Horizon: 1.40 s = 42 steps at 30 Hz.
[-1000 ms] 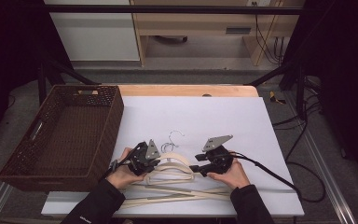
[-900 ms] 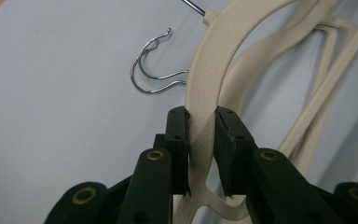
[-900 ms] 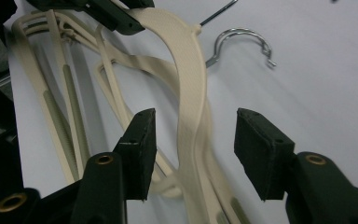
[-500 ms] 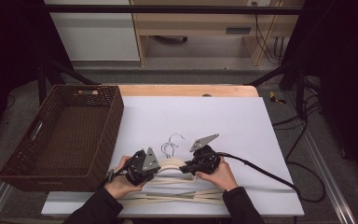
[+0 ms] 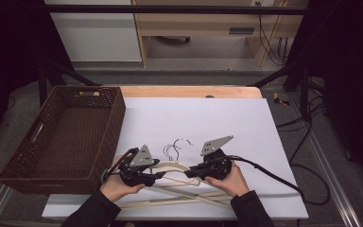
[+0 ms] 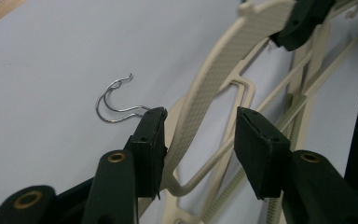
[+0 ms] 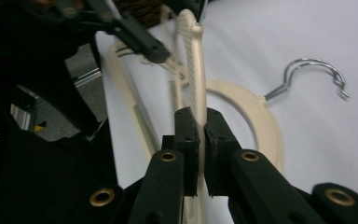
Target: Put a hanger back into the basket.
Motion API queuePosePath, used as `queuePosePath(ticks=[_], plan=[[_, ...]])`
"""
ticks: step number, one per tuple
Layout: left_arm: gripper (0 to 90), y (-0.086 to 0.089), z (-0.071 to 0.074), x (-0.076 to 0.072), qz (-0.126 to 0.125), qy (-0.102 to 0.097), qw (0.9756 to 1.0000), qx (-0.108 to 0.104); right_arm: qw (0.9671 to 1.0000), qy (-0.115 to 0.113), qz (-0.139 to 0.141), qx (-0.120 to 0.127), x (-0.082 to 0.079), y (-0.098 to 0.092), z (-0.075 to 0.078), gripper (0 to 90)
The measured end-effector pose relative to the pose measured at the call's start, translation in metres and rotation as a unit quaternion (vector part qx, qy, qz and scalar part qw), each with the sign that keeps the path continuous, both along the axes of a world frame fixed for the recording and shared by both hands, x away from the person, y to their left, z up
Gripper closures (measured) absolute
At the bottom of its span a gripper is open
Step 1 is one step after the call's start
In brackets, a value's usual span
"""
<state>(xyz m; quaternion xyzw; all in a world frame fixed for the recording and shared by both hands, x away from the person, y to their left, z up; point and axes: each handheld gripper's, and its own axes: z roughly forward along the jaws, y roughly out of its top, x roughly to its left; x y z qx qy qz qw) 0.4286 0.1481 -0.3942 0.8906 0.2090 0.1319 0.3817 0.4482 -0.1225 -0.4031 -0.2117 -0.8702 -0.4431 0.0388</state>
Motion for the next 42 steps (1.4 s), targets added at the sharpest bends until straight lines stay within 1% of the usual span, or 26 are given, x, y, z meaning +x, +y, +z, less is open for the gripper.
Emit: queuePosePath(ticks=[2,3,6,8,9,10,12,14,16,18,19,21,24,25,26,29,30,31,32,33,35,36,37,40,41,42], plan=[[53.4,0.000,0.001,0.001,-0.005,0.004,0.9999,-0.009,0.9999,-0.011,0.009,-0.005,-0.004,0.001,0.004,86.7],[54.1,0.000,0.002,0.002,-0.013,0.008,0.9998,-0.014,0.9998,-0.016,0.009,-0.007,-0.006,0.003,0.006,86.7],[55.6,-0.003,0.004,0.001,-0.023,0.007,0.9997,-0.007,0.9995,-0.018,0.023,-0.005,-0.009,0.006,0.009,86.8],[58.7,-0.004,0.006,0.001,-0.028,0.005,0.9996,-0.004,0.9993,-0.019,0.033,-0.003,-0.010,0.008,0.009,86.7],[61.4,-0.004,0.006,0.001,-0.029,0.007,0.9995,-0.007,0.9993,-0.020,0.032,-0.007,-0.011,0.009,0.010,86.7],[65.5,-0.004,0.006,0.001,-0.034,0.011,0.9993,-0.004,0.9990,-0.025,0.036,-0.007,-0.011,0.010,0.010,86.7],[67.9,-0.004,0.007,0.000,-0.038,0.007,0.9993,0.004,0.9990,-0.024,0.036,-0.008,-0.011,0.010,0.010,86.5],[69.3,-0.004,0.009,-0.001,-0.037,0.009,0.9993,0.005,0.9990,-0.028,0.034,-0.008,-0.011,0.010,0.010,85.4],[72.3,-0.003,0.011,-0.002,-0.044,0.014,0.9989,0.004,0.9990,-0.038,0.020,-0.009,-0.011,0.009,0.011,81.7],[76.9,-0.003,0.014,-0.004,-0.056,0.021,0.9982,0.003,0.9989,-0.046,0.008,-0.011,-0.011,0.007,0.013,74.9],[79.2,-0.004,0.016,-0.006,-0.061,0.031,0.9976,-0.011,0.9985,-0.054,-0.002,-0.011,-0.011,0.007,0.013,71.4],[82.5,-0.005,0.018,-0.009,-0.070,0.041,0.9964,-0.024,0.9976,-0.067,-0.013,-0.010,-0.011,0.006,0.015,66.5],[85.7,-0.007,0.020,-0.015,-0.069,0.033,0.9966,-0.030,0.9966,-0.079,-0.025,0.002,-0.013,0.004,0.017,54.6],[86.0,-0.007,0.021,-0.017,-0.060,0.024,0.9974,-0.033,0.9955,-0.089,-0.032,0.005,-0.013,0.003,0.018,50.3],[86.1,-0.006,0.023,-0.017,-0.058,0.021,0.9976,-0.033,0.9946,-0.094,-0.041,0.011,-0.014,0.002,0.021,47.3],[86.1,-0.003,0.026,-0.019,-0.047,0.022,0.9970,-0.058,0.9923,-0.109,-0.055,0.018,-0.016,-0.005,0.025,40.1],[86.1,-0.002,0.028,-0.020,-0.042,0.019,0.9970,-0.062,0.9911,-0.116,-0.061,0.022,-0.016,-0.008,0.027,38.5],[86.1,0.000,0.031,-0.021,-0.029,0.012,0.9975,-0.064,0.9896,-0.123,-0.070,0.026,-0.017,-0.012,0.029,36.5],[86.1,0.001,0.032,-0.021,-0.025,0.009,0.9975,-0.065,0.9866,-0.134,-0.085,0.037,-0.017,-0.018,0.032,32.5],[86.1,0.002,0.034,-0.021,-0.018,0.006,0.9976,-0.067,0.9856,-0.138,-0.090,0.039,-0.018,-0.020,0.033,30.9],[86.1,0.007,0.038,-0.021,-0.001,0.004,0.9968,-0.080,0.9817,-0.148,-0.111,0.045,-0.019,-0.027,0.036,25.6],[86.1,0.009,0.039,-0.020,0.004,0.001,0.9966,-0.083,0.9790,-0.154,-0.124,0.050,-0.019,-0.032,0.038,23.4],[86.1,0.012,0.042,-0.020,0.012,-0.004,0.9962,-0.086,0.9775,-0.157,-0.132,0.051,-0.019,-0.035,0.038,22.3],[86.1,0.020,0.048,-0.019,0.033,-0.015,0.9945,-0.098,0.9711,-0.161,-0.166,0.058,-0.020,-0.046,0.039,18.0],[86.1,0.025,0.051,-0.019,0.043,-0.020,0.9933,-0.105,0.9699,-0.159,-0.174,0.061,-0.020,-0.049,0.039,17.0],[86.1,0.027,0.053,-0.019,0.045,-0.022,0.9930,-0.107,0.9668,-0.158,-0.190,0.066,-0.020,-0.054,0.038,13.7]])
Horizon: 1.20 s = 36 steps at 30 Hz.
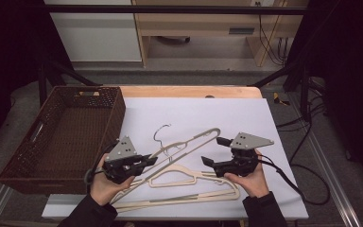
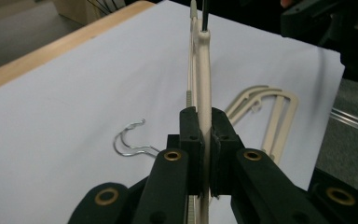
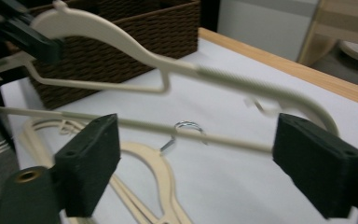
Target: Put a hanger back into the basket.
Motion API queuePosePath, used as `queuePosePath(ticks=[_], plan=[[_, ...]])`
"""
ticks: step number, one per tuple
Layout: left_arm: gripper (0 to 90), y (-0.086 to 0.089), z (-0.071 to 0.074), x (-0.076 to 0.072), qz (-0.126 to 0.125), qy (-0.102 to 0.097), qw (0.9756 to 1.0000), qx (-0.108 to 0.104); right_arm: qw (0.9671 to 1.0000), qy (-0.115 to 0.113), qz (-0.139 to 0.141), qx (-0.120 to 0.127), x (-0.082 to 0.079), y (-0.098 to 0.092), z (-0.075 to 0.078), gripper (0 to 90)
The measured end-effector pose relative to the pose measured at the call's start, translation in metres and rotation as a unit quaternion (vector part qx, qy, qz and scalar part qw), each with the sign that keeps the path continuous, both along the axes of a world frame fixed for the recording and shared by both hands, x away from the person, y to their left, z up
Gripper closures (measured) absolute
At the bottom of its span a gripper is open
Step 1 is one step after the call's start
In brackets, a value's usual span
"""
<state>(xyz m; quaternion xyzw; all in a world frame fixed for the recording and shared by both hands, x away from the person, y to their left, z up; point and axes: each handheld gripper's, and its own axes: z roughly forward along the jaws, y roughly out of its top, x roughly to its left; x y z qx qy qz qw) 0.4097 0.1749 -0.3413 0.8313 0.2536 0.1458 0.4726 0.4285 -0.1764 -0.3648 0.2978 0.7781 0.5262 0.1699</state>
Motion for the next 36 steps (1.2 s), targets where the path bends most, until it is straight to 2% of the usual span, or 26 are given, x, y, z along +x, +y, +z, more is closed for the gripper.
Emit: queuePosePath(ticks=[7,15,21,27,36], plan=[[86.1,0.025,0.026,0.000,0.035,-0.023,0.9987,-0.027,0.9987,0.005,-0.050,0.011,0.000,-0.016,-0.007,9.2],[86.1,0.055,0.060,0.008,0.072,-0.043,0.9960,-0.031,0.9960,0.008,-0.088,0.014,-0.007,-0.036,-0.016,7.1],[86.1,0.081,0.076,0.021,0.097,-0.049,0.9932,-0.041,0.9939,0.010,-0.108,0.017,-0.013,-0.050,-0.019,6.1],[86.1,0.111,0.081,0.041,0.122,-0.050,0.9903,-0.043,0.9923,0.010,-0.122,0.018,-0.015,-0.056,-0.022,5.3],[86.1,0.153,0.077,0.065,0.157,-0.054,0.9855,-0.034,0.9917,0.009,-0.128,0.010,-0.015,-0.056,-0.024,4.8]])
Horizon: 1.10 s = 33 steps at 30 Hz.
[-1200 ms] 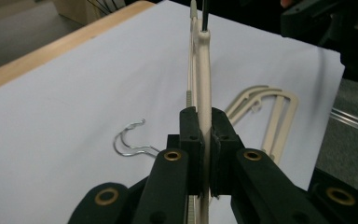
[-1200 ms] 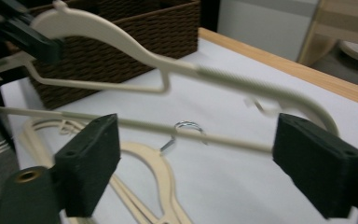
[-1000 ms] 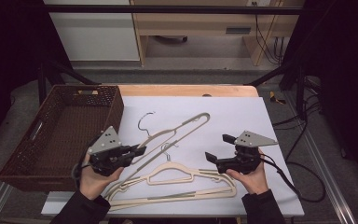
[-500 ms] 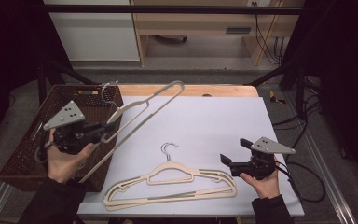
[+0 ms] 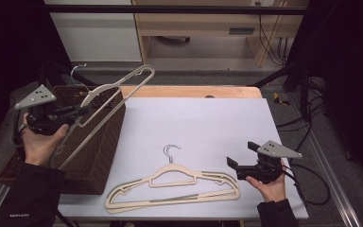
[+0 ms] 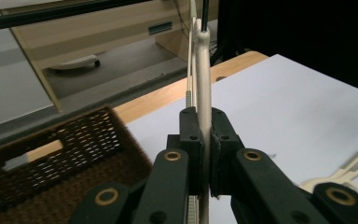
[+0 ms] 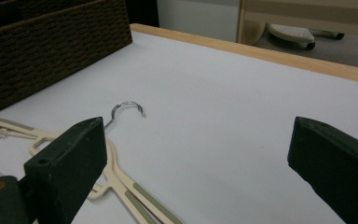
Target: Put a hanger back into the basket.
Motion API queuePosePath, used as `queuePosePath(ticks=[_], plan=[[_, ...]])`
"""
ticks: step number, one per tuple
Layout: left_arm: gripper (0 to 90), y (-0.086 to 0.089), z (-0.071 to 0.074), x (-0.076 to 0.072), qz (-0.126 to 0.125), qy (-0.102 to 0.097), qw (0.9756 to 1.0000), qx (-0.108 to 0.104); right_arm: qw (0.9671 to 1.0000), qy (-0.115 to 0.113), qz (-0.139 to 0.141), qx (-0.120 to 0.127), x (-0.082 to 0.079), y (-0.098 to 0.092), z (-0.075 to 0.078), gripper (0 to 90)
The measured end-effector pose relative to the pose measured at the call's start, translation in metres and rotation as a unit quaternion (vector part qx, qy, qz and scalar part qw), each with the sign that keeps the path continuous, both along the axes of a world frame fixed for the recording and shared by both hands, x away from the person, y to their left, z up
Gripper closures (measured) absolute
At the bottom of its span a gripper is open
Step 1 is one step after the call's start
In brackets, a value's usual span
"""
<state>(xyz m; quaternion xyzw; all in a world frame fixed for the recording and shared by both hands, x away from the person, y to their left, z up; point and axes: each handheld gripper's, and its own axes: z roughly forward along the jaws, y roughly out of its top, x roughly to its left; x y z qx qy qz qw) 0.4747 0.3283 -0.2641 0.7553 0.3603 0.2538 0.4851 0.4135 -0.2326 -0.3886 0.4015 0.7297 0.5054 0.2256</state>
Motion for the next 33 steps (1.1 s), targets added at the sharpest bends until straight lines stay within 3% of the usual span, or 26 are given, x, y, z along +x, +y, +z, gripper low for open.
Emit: queuePosePath(ticks=[8,13,17,20,25,33], plan=[[86.1,0.036,-0.010,0.013,0.016,0.012,0.9995,0.023,1.0000,0.000,-0.001,-0.002,0.000,0.000,0.000,4.7],[86.1,0.058,-0.021,0.016,0.039,0.027,0.9983,0.032,1.0000,0.001,0.000,-0.003,0.000,0.000,-0.001,4.6],[86.1,0.076,-0.029,0.017,0.048,0.038,0.9979,0.019,1.0000,0.001,-0.002,-0.005,0.001,0.000,-0.001,4.5],[86.1,0.086,-0.034,0.016,0.055,0.048,0.9971,0.024,1.0000,0.001,-0.002,-0.005,0.001,0.000,-0.001,4.5],[86.1,0.096,-0.043,0.016,0.054,0.061,0.9964,0.021,1.0000,0.004,-0.003,-0.007,0.001,0.001,-0.001,4.4],[86.1,0.096,-0.056,0.019,0.052,0.098,0.9930,0.039,0.9999,0.007,-0.001,-0.010,0.002,0.001,-0.003,4.0]])
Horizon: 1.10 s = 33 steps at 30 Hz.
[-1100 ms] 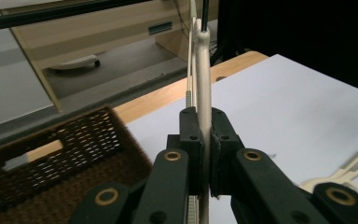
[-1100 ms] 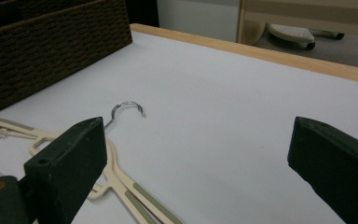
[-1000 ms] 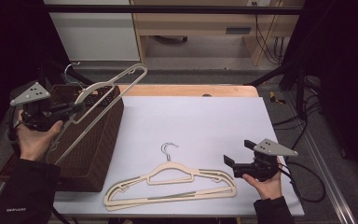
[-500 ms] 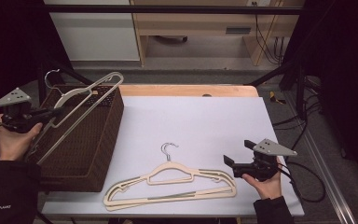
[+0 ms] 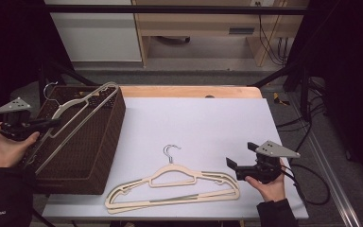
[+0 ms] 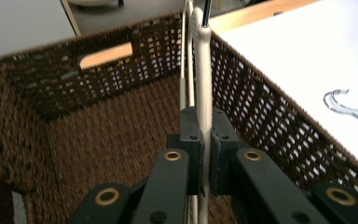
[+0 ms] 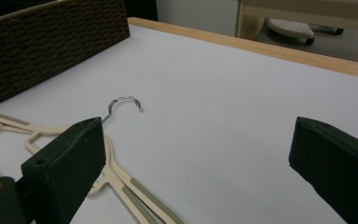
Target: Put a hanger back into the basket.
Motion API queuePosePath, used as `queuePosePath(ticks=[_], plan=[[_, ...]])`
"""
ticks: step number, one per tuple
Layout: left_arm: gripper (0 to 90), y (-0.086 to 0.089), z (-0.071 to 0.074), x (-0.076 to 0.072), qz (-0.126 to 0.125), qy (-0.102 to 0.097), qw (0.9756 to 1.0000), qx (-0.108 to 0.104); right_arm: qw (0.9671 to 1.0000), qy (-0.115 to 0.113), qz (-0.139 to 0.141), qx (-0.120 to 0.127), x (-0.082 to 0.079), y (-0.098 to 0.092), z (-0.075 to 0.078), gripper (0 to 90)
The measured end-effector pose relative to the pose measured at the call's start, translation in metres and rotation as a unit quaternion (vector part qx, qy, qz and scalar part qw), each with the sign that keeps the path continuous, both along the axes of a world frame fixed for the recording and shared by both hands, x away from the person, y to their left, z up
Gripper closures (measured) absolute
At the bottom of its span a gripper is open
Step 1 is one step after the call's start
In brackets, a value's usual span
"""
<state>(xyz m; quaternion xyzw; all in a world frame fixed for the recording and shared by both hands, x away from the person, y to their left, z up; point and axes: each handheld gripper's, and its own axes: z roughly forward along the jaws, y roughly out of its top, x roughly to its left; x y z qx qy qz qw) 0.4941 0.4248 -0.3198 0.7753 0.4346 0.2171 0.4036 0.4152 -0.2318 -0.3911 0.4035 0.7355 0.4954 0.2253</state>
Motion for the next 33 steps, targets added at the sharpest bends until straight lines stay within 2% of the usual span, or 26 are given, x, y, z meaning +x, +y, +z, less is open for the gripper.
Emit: queuePosePath(ticks=[4,8,12,14,17,20,23,28,31,33], plan=[[86.2,0.003,-0.012,0.001,0.004,0.028,0.9996,0.007,1.0000,0.003,0.001,0.001,0.000,0.000,0.000,4.1],[86.2,0.008,-0.028,0.003,0.006,0.060,0.9980,0.019,1.0000,0.003,0.002,-0.001,0.001,0.001,-0.001,4.2],[86.3,0.009,-0.036,0.004,0.006,0.077,0.9964,0.036,1.0000,0.005,0.004,-0.003,0.001,0.002,-0.002,4.2],[86.2,0.009,-0.039,0.006,0.005,0.081,0.9962,0.031,1.0000,0.006,0.003,-0.002,0.002,0.003,-0.003,4.1],[85.9,0.005,-0.044,0.010,0.007,0.091,0.9952,0.036,1.0000,0.009,0.004,-0.001,0.002,0.004,-0.003,4.2],[85.2,0.002,-0.049,0.015,0.017,0.100,0.9941,0.039,1.0000,0.008,0.004,-0.002,0.002,0.003,-0.003,4.2],[84.1,0.002,-0.053,0.018,0.042,0.113,0.9921,0.031,1.0000,0.008,0.005,0.000,0.002,0.004,-0.003,4.2],[79.9,0.007,-0.053,0.017,0.087,0.115,0.9891,0.030,0.9999,0.007,0.008,-0.002,0.002,0.005,-0.003,4.5],[69.5,0.012,-0.048,0.010,0.107,0.093,0.9897,0.016,0.9999,0.005,0.013,-0.003,0.003,0.007,-0.003,5.1],[61.8,0.014,-0.043,0.005,0.123,0.076,0.9893,0.017,0.9998,0.008,0.015,-0.002,0.004,0.008,-0.003,5.4]])
